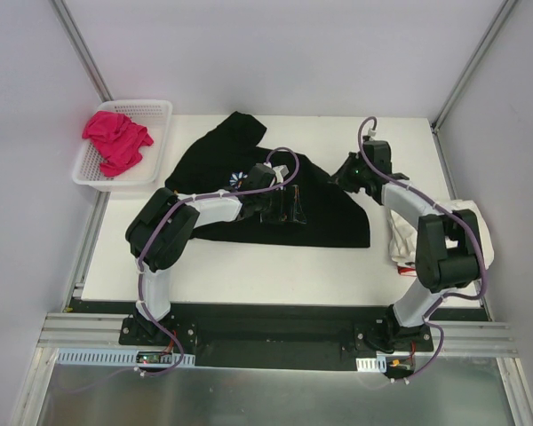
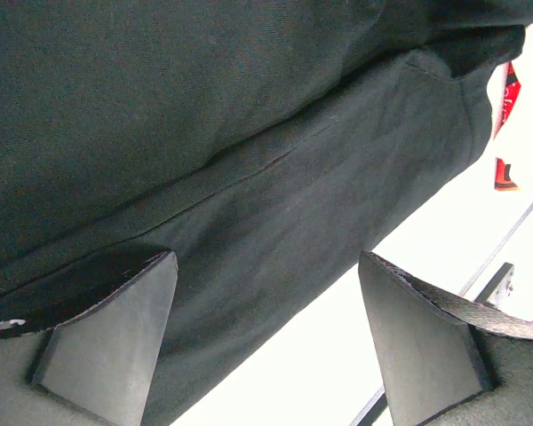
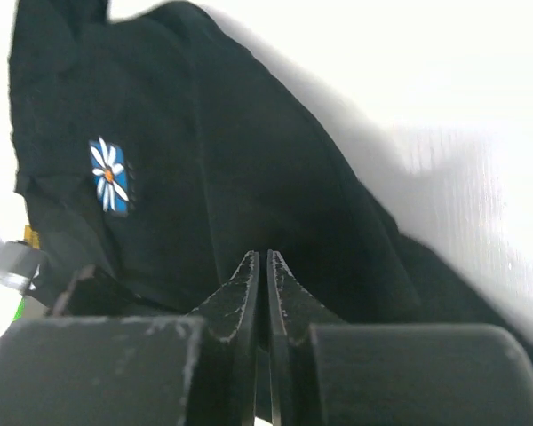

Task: Fold and stack the t-shirts
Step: Grap the side of the flattened tshirt furthest away from the robot with both arms

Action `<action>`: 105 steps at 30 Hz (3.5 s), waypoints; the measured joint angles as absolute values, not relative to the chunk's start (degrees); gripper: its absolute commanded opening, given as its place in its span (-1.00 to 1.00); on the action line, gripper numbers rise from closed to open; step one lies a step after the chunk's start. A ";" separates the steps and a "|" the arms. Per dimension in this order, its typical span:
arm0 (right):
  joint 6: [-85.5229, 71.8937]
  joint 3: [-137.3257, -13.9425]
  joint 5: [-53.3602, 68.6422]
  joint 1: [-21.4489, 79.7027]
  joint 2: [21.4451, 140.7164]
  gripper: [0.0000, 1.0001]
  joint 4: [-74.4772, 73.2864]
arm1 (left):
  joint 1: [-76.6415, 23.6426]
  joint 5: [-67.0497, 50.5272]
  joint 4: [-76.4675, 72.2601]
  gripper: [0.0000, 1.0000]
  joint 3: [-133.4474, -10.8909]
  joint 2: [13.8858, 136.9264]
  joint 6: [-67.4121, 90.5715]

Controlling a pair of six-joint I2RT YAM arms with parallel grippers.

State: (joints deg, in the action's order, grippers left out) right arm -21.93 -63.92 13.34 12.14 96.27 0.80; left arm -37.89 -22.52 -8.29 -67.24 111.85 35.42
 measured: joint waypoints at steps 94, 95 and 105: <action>-25.41 -53.54 14.66 9.89 101.03 -0.62 3.68 | -37.89 -22.57 -8.34 0.68 -67.79 112.44 35.42; -25.47 -53.54 14.63 9.91 101.23 -0.71 3.79 | -37.89 -22.57 -8.32 0.67 -67.79 112.44 35.42; -26.55 -53.65 14.96 9.06 102.26 -0.99 4.32 | -37.89 -22.57 -8.32 0.68 -67.79 112.44 35.42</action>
